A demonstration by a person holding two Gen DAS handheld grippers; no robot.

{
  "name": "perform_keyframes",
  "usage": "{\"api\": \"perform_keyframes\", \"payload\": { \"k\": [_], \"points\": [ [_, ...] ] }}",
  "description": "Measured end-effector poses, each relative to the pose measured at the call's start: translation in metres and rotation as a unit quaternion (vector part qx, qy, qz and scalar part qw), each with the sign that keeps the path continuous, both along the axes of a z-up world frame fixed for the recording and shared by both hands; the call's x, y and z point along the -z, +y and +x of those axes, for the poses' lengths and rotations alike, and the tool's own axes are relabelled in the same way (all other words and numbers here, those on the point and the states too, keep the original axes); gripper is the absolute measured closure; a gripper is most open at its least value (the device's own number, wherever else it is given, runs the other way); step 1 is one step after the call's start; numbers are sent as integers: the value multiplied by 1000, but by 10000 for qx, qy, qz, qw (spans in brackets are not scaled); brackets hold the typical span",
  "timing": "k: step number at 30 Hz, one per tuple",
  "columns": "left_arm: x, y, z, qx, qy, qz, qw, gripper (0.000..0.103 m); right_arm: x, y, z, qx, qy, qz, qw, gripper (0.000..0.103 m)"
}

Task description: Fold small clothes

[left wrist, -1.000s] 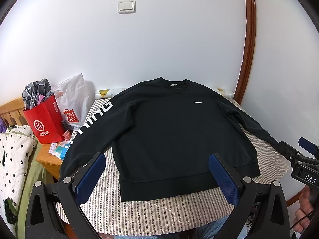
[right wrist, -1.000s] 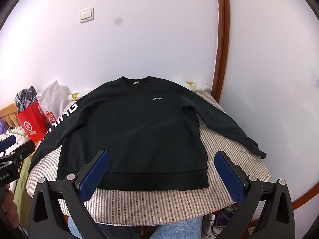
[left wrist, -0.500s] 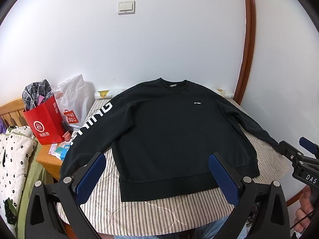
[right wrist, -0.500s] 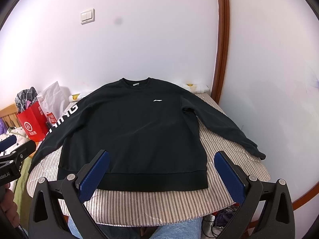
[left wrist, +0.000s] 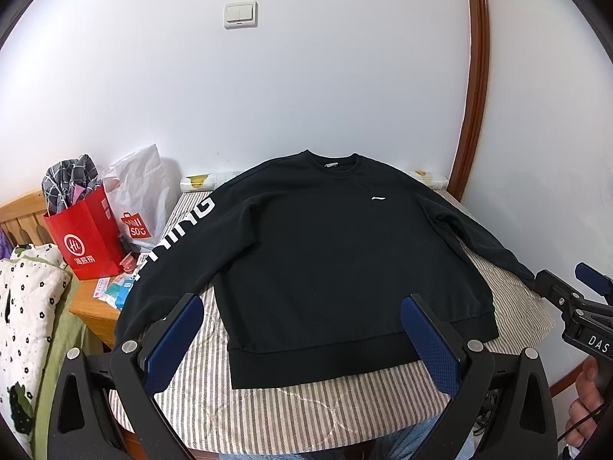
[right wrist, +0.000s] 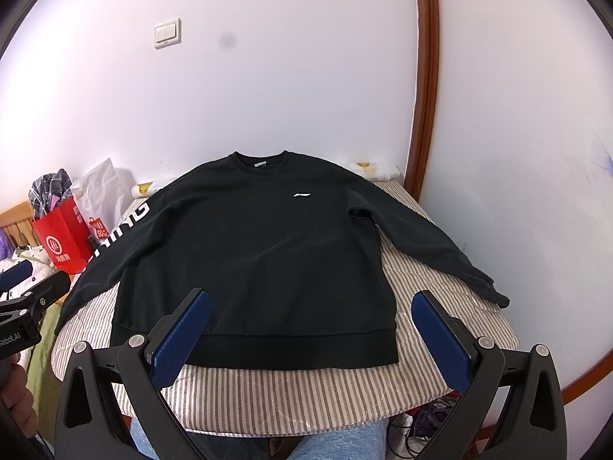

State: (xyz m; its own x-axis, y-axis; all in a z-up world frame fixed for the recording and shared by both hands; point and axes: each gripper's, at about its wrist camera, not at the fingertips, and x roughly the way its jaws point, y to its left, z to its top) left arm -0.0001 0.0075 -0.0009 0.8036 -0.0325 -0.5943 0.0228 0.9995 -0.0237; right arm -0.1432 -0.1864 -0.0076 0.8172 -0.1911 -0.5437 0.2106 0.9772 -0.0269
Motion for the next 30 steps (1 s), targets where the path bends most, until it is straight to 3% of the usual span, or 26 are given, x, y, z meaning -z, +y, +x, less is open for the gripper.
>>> {"api": "perform_keyframes", "payload": {
  "k": [9,14,17,22,27,30],
  "points": [
    [3,5,6,141,19,-178,9997,0,2,-2,-1,8,-24,27,10000,0],
    [27,20,20,117,135,-431,9989,0,13,-4,6,14,26,71,10000,0],
    [50,41,36,39,348,-839,9959,0,27,-3,19,-51,68,5,10000,0],
    [99,89,66,-438,706,-1566,9842,1,60,-1,49,-67,468,-212,9987,0],
    [138,133,83,-1037,880,-1831,9736,4,99,-3,82,-116,819,-155,9965,0],
    [161,157,95,-1363,1066,-1992,9646,14,119,-3,99,-209,972,-105,9950,0]
  ]
}}
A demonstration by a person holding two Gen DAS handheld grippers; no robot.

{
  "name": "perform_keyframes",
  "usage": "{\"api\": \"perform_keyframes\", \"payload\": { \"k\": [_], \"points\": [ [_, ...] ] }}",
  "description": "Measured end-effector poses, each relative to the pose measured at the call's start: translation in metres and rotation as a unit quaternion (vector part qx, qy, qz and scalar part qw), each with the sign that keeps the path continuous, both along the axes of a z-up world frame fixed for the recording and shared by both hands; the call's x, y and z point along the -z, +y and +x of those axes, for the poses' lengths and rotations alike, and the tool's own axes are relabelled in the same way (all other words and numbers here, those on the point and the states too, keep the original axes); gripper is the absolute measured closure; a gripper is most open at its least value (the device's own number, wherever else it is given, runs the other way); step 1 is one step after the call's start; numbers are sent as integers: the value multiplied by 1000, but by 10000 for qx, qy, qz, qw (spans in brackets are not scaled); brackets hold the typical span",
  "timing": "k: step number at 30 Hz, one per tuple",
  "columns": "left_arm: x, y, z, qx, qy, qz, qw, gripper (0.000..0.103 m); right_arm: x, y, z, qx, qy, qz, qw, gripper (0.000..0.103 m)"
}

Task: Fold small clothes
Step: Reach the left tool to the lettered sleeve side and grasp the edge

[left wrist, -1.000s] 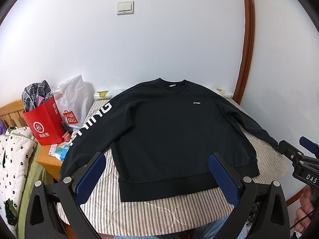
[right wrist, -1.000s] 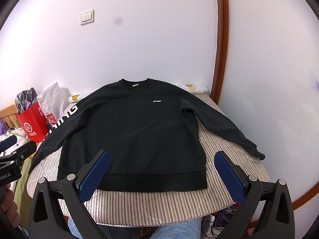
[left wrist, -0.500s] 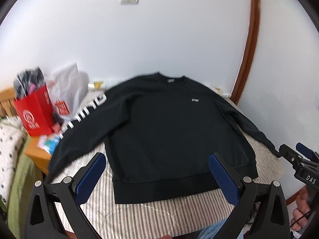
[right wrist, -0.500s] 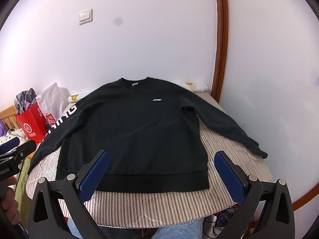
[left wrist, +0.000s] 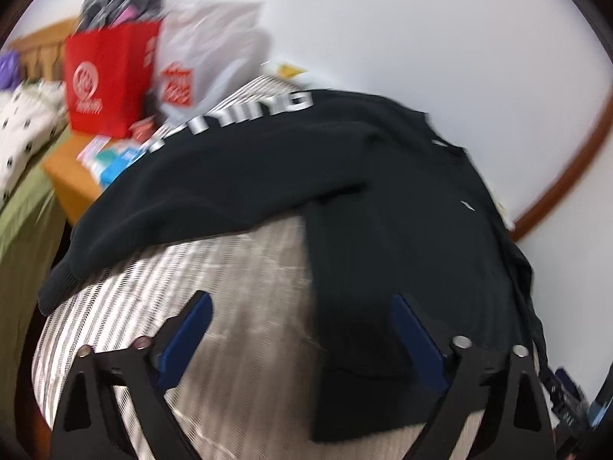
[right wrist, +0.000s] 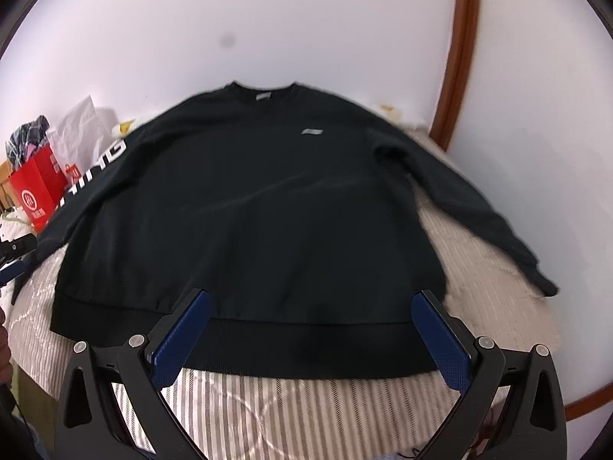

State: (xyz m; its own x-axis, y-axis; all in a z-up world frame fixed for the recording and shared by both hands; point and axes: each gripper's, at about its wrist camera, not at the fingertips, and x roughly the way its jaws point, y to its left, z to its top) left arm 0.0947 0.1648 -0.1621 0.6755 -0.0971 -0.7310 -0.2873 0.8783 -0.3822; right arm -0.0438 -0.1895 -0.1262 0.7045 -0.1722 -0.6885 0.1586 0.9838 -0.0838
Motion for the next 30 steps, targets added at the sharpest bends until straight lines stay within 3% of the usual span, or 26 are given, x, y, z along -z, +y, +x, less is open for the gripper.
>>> {"api": "perform_keyframes", "payload": {
  "k": [3,10,16,18,21,22,23,25,26,30],
  "points": [
    [17,20,9,-287,120,-147,9994,16,14,2,14,-77,142,-59,9999,0],
    [31,50,23,-738,-61,-596,9955,19,25,9,38,-258,233,-201,9992,0],
    [31,57,47,-975,73,-323,9947,24,29,8,59,-328,346,-291,9984,0],
    [31,58,54,-1121,160,-177,9934,30,30,4,66,-286,392,-274,9984,0],
    [29,61,66,-1300,379,183,9906,48,31,-1,75,-235,445,-228,9985,0],
    [28,62,70,-1335,488,343,9893,56,32,-3,77,-225,461,-225,9984,0],
    [28,62,74,-1352,603,492,9878,73,33,-6,79,-223,465,-227,9984,0],
    [25,61,83,-1289,775,694,9862,89,34,-10,82,-231,458,-248,9984,0],
    [23,61,86,-1255,803,724,9862,93,34,-13,83,-232,463,-250,9983,0],
    [-9,52,98,-1240,646,1070,9844,95,33,-27,90,-203,439,-172,9987,0]
  ]
}}
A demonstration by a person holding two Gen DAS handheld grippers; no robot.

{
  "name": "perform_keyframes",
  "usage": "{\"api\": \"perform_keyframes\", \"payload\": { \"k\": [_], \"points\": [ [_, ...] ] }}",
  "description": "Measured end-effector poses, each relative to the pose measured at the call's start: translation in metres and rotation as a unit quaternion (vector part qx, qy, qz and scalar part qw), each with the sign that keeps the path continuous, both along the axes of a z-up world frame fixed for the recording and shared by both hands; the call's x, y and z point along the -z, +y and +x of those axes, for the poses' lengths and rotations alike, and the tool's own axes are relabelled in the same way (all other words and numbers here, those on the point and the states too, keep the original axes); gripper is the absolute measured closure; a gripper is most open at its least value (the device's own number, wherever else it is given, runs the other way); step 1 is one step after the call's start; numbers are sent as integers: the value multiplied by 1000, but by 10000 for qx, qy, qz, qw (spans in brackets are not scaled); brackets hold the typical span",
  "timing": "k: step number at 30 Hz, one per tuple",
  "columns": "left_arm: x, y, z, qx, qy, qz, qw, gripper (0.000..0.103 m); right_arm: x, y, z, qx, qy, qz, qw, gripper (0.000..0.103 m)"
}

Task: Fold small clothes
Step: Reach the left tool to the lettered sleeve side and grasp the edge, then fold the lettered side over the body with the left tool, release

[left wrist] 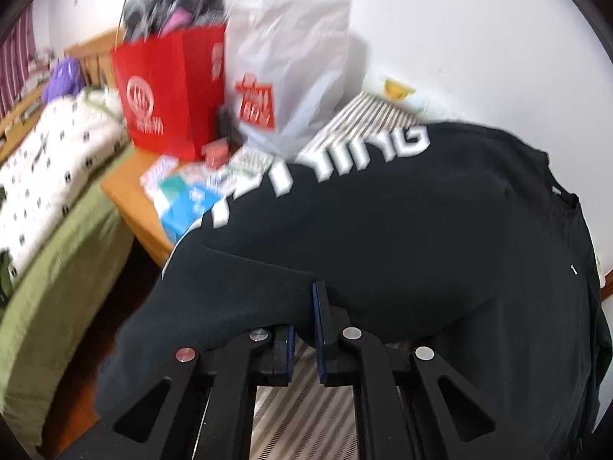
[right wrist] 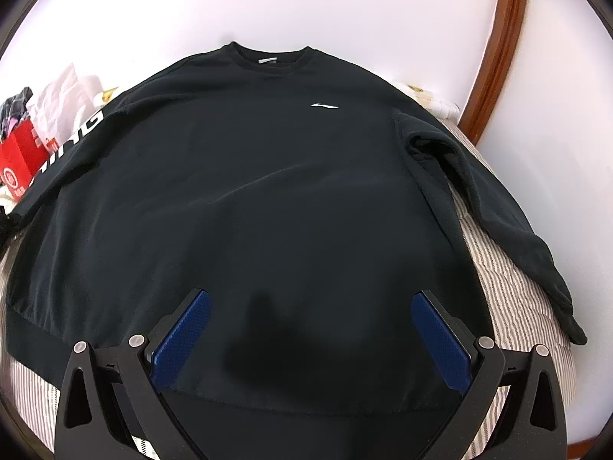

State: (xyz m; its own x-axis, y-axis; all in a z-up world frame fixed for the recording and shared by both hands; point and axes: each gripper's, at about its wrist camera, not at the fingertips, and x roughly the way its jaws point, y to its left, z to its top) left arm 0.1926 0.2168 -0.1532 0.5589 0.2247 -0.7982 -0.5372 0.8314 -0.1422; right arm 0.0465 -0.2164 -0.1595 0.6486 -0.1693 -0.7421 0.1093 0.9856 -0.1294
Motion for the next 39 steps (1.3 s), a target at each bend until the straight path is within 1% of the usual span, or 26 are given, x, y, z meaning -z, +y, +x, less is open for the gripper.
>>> {"api": "perform_keyframes", "payload": {
  "k": [3,4,8,10,14,16,18,21,23,26,27,28,30,33,34,35,36,37,38,39],
  "points": [
    [-34,-16,16,272,-291,228,9989,96,-1,-9,2,2,-73,49,10000,0],
    [-48,-26,23,374,-404,364,9978,96,-1,-11,3,5,-100,16,9999,0],
    [-86,-63,52,791,-718,627,9923,96,-4,-23,2,7,-125,-24,9999,0],
    [-100,-88,69,1073,-899,696,9877,96,-7,-31,0,62,-183,20,9998,0],
    [-114,-146,102,1686,-1059,776,9769,96,-9,-53,-4,204,-259,265,9991,0],
    [-113,-180,117,2017,-1086,852,9697,96,-6,-64,-6,298,-239,277,9989,0],
    [-107,-211,128,2393,-1065,836,9614,96,-4,-74,-9,404,-217,231,9987,0],
    [-87,-256,139,2921,-933,769,9487,96,1,-91,-16,573,-179,201,9980,0],
    [-73,-276,146,3118,-778,762,9439,96,5,-103,-21,712,-131,208,9972,0],
    [-51,-302,153,3311,-458,740,9396,96,12,-120,-30,895,-57,216,9957,0],
    [-41,-308,154,3385,-335,678,9379,96,14,-125,-32,932,-44,216,9954,0],
    [-37,-314,153,3418,-269,643,9372,96,16,-129,-35,976,-28,224,9950,0],
    [-25,-319,153,3509,-46,614,9344,94,19,-134,-38,1035,7,244,9943,0],
    [-20,-319,147,3577,84,633,9316,93,23,-137,-42,1078,41,246,9939,0],
    [-21,-318,142,3616,100,599,9303,90,24,-137,-44,1080,45,254,9938,0],
    [-23,-315,137,3651,96,556,9293,84,24,-136,-46,1073,45,262,9939,0],
    [-25,-312,130,3668,72,522,9288,81,24,-135,-46,1063,39,262,9940,0],
    [-29,-306,123,3671,20,488,9289,74,23,-133,-47,1041,21,252,9943,0],
    [-33,-299,116,3675,-25,453,9289,63,22,-130,-50,1003,3,235,9947,0],
    [-36,-292,108,3666,-45,448,9293,56,21,-128,-51,975,-5,227,9950,0]
  ]
}}
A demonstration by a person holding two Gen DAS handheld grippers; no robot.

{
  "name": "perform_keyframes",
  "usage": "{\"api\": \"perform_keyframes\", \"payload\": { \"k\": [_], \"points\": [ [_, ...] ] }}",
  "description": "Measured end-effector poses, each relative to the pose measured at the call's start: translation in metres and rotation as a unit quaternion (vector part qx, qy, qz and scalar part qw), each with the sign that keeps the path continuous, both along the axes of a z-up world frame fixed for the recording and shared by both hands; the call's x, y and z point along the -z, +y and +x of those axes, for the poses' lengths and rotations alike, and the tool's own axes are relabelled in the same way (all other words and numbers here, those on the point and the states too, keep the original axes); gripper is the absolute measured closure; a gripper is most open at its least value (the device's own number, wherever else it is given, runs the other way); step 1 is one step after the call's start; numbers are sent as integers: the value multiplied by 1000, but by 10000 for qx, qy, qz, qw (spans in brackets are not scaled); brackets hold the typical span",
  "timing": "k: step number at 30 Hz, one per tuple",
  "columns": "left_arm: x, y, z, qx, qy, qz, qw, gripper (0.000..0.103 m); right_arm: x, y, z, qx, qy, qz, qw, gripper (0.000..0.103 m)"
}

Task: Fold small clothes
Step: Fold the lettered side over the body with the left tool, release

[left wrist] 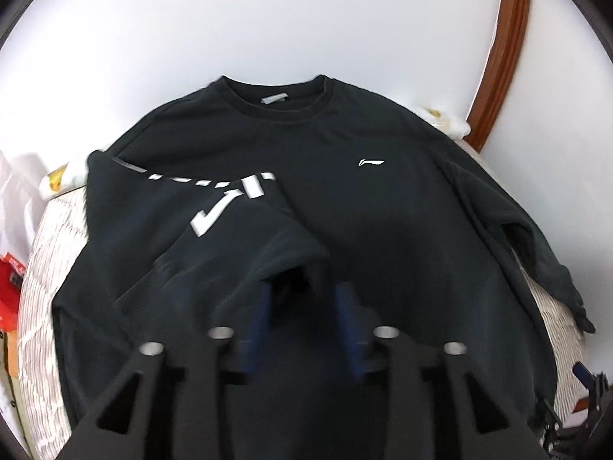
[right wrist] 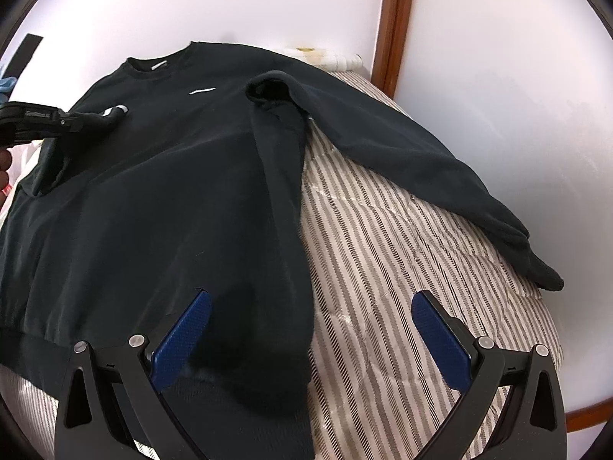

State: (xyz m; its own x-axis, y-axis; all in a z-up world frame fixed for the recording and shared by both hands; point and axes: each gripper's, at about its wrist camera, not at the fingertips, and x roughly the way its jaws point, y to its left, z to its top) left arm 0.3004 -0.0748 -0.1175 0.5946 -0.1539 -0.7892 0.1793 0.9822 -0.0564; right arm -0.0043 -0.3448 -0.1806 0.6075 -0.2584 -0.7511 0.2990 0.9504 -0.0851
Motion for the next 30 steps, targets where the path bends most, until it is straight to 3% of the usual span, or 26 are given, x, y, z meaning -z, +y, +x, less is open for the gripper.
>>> {"api": "perform_keyframes", "payload": {
  "k": [1,2,7,14,18,23,30],
  "points": [
    [-4,9,-8,-47,-40,24,10000,38,-1,2,-3,-19,-16,-11,10000,0],
    [-7,18,-17,-113,-123,43,9999,33,-2,4,-6,-40,-53,-12,10000,0],
    [-16,72,-64,-482,-290,209,9982,33,3,10,-25,-27,-105,143,9998,5],
    [8,149,-133,-1265,-71,147,9918,33,22,14,-43,-19,-22,160,9999,13],
    [28,181,-172,-1546,118,-71,9879,33,25,16,-52,-107,-121,450,9989,29],
    [47,191,-205,-1586,226,-402,9863,35,26,20,-55,-258,-236,690,9970,51],
    [58,183,-218,-1562,159,-302,9871,41,25,22,-50,-229,-179,747,9968,53]
  ]
}}
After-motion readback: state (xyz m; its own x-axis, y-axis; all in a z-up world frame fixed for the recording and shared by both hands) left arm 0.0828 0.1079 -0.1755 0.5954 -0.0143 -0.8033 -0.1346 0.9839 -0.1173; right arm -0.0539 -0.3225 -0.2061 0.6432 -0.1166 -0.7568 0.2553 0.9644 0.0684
